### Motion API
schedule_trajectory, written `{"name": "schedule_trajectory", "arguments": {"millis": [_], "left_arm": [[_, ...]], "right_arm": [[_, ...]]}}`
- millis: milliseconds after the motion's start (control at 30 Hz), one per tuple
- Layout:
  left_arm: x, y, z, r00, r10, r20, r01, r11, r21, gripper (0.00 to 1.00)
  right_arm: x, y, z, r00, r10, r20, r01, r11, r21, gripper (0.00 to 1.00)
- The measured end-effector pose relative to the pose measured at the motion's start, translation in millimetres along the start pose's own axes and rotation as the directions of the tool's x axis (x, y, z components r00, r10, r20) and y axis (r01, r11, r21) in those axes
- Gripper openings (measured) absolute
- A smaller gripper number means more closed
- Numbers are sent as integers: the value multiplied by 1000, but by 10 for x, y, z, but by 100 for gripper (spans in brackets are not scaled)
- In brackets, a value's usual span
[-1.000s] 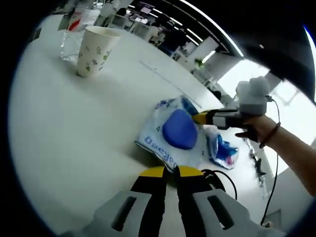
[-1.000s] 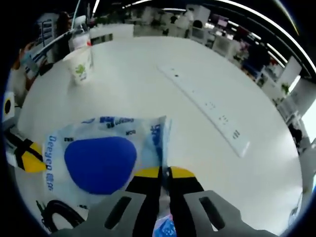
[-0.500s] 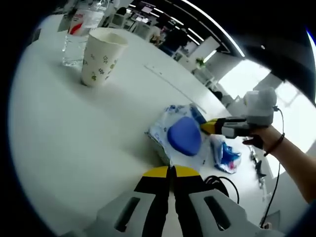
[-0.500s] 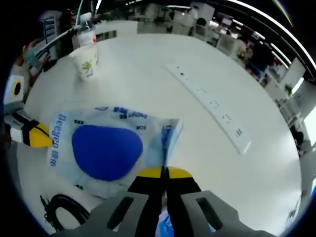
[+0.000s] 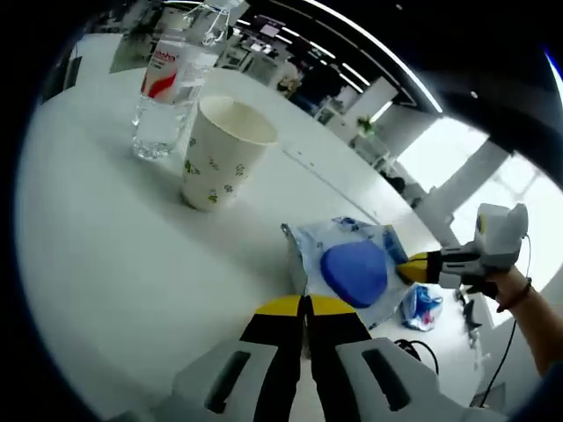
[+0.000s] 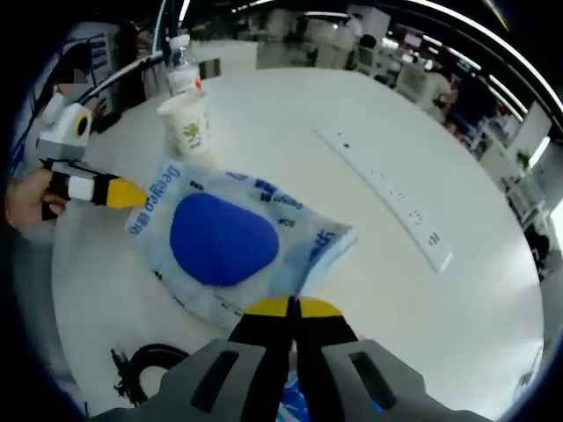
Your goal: Arrange the tabletop items into an orderly group along one side of the table until the central work area is clear of visible clutter.
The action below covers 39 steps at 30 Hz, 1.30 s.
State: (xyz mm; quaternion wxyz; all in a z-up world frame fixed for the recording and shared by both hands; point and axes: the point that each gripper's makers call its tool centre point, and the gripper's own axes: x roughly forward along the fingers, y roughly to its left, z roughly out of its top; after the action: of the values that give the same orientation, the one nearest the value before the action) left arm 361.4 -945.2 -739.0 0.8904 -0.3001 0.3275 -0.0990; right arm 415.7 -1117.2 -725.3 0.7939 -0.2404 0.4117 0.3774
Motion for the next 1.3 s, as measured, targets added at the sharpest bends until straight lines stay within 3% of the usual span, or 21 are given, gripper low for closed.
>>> {"name": "schedule_trajectory", "arguments": {"millis": [300, 533, 700, 1300], "left_arm": [[70, 64, 196, 1000, -25, 15, 24, 998, 61, 0], [161, 151, 328, 999, -18, 51, 13, 995, 95, 0], [231, 150, 366, 997, -17, 71, 7, 990, 140, 0], [453, 248, 493, 992, -7, 125, -14, 986, 169, 0]], "right_arm": [[-190, 261, -95, 1000, 21, 3, -21, 996, 86, 0], [-157, 427, -111, 1000, 5, 23, -8, 989, 145, 0], [-93, 424, -115, 999, -36, 8, 35, 987, 156, 0], [70, 343, -61, 993, -114, 5, 111, 973, 205, 0]]}}
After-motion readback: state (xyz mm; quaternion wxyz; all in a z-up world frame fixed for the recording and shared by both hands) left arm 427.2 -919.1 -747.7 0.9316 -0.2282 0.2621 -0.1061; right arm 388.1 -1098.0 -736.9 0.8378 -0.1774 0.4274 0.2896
